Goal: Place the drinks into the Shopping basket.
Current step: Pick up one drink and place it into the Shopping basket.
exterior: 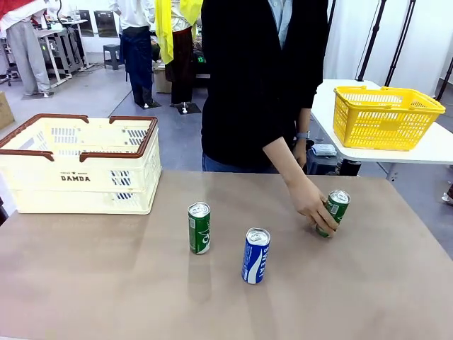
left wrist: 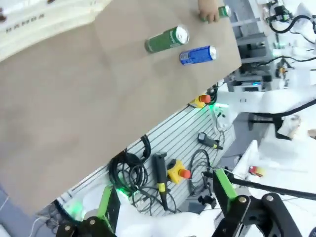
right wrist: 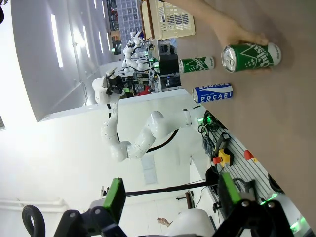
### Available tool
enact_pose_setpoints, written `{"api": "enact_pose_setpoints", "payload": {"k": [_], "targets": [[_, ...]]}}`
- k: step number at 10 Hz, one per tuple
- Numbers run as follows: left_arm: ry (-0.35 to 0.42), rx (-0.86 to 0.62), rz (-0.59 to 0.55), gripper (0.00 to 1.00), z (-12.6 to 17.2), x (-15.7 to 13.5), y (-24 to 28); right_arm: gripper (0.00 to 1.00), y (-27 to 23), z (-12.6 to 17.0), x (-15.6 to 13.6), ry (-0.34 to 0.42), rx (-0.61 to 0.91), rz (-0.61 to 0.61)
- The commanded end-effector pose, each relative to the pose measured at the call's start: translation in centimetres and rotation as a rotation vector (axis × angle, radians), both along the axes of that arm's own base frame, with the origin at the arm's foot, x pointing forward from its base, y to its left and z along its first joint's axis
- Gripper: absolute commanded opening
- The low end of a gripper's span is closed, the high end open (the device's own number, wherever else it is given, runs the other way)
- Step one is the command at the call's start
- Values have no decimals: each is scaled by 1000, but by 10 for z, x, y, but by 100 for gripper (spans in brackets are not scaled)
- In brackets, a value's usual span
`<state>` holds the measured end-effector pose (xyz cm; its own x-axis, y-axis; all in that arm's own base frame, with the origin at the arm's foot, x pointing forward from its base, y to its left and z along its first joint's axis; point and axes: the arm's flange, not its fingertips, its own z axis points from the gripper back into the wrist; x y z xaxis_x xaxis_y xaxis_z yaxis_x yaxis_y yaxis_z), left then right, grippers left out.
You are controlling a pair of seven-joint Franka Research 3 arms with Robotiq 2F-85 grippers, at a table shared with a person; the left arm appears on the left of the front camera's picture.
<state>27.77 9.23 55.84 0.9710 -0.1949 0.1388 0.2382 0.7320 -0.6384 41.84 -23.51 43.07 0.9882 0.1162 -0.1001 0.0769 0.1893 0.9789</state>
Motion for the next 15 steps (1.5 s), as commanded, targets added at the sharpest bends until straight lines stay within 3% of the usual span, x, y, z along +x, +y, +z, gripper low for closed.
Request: {"api": "enact_pose_setpoints", "payload": {"k": [1,4,7,9,11,13,15], "targets": [[-8,-14,-8,100,-16,9,-11,100,-4,8,0,18,-4,-1],[-21,2,-6,100,-8,9,-37,100,-4,8,0,18,-4,-1],[123,159,73,100,18,54,-145,100,-4,8,0,18,-4,-1],[102,315,133,100,21,84,-231,100,-4,8,0,18,-4,-1],[88,450,124,100,-5,118,-301,100,-4,8,0,18,-4,-1],[17,511,76,100,-43,132,-354,100,-4,8,0,18,-4,-1],[-73,608,116,100,-85,138,-387,100,-4,8,0,18,-4,-1]]}}
